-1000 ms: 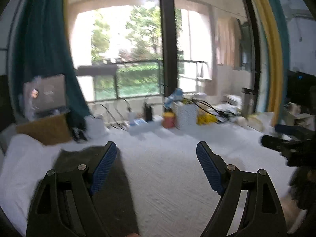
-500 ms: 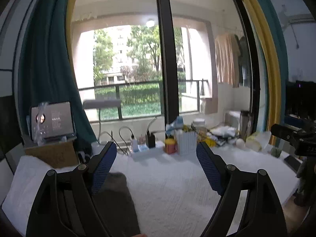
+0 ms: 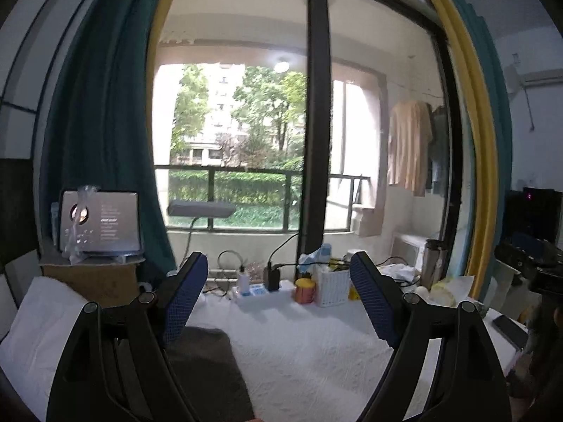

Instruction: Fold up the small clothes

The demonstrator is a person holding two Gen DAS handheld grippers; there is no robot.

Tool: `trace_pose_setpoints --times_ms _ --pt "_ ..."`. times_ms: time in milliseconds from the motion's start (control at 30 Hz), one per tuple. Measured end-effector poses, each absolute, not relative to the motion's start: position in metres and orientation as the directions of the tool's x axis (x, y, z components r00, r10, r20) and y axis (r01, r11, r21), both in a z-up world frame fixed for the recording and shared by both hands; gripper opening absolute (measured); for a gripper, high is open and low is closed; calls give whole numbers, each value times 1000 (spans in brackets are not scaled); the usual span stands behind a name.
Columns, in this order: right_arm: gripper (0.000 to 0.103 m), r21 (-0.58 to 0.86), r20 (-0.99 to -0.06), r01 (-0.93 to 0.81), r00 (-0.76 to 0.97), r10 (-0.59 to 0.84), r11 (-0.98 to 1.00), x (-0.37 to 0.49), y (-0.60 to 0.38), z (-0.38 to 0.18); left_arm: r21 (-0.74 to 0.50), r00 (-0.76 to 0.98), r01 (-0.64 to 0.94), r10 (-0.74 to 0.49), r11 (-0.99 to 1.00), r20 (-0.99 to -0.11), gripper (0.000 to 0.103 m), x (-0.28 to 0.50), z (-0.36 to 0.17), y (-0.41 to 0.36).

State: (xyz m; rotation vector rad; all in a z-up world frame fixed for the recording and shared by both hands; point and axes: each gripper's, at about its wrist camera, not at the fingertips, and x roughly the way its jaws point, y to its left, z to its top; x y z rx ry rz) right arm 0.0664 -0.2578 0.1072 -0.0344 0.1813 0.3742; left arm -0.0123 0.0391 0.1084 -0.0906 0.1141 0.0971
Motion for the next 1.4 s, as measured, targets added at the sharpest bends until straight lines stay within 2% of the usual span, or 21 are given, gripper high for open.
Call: trace_pose_setpoints --times_ms 400,1400 --pt "102 0 -240 -381 898 370 925 79 -248 95 -70 977 -176 166 982 -131 85 -17 101 52" --pt "102 0 -263 -371 896 358 929 81 -247 91 -65 977 -165 154 984 -150 85 -14 94 45"
